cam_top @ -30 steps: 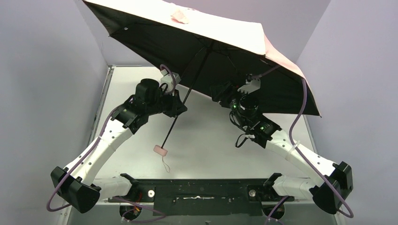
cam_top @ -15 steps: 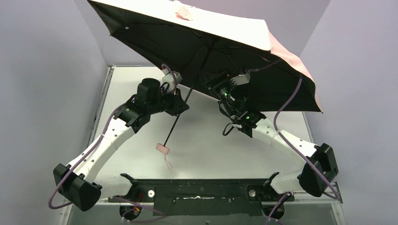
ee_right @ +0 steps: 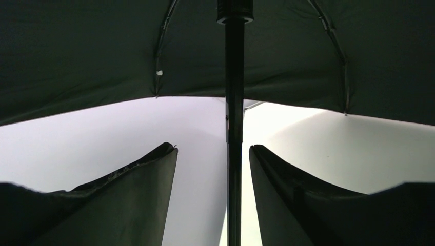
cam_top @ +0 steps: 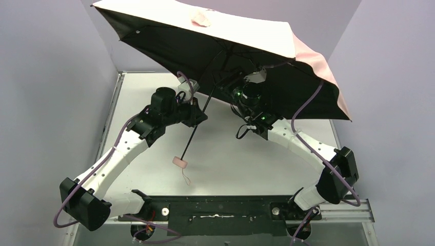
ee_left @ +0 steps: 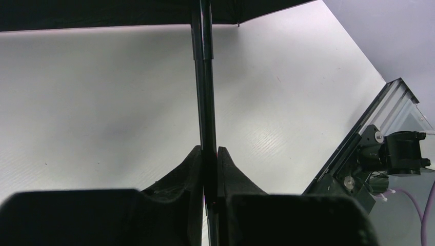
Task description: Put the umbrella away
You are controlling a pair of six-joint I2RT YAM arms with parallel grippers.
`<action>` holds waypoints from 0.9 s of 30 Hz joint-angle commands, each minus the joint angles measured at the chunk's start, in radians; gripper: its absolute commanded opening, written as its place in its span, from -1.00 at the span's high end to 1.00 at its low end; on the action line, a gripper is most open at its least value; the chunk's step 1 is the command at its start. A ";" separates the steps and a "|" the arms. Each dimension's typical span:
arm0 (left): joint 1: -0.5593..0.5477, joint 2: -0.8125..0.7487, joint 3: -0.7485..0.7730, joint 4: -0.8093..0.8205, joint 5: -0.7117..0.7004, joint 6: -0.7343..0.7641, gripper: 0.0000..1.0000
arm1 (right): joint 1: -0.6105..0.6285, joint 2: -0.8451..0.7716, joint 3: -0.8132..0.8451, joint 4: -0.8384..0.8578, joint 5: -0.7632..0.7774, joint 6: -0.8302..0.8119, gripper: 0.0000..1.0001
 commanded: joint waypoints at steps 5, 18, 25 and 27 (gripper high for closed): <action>-0.005 -0.022 -0.007 0.069 0.059 0.062 1.00 | 0.013 0.025 0.205 -0.271 0.211 -0.136 -0.07; -0.005 -0.016 -0.007 0.064 0.067 0.067 1.00 | 0.021 0.129 0.310 -0.308 0.246 -0.205 0.15; -0.005 -0.021 -0.008 0.063 0.062 0.067 1.00 | 0.021 0.142 0.285 -0.217 0.191 -0.255 0.73; -0.003 -0.027 -0.010 0.063 0.061 0.069 1.00 | 0.019 0.130 0.270 -0.196 0.189 -0.272 0.84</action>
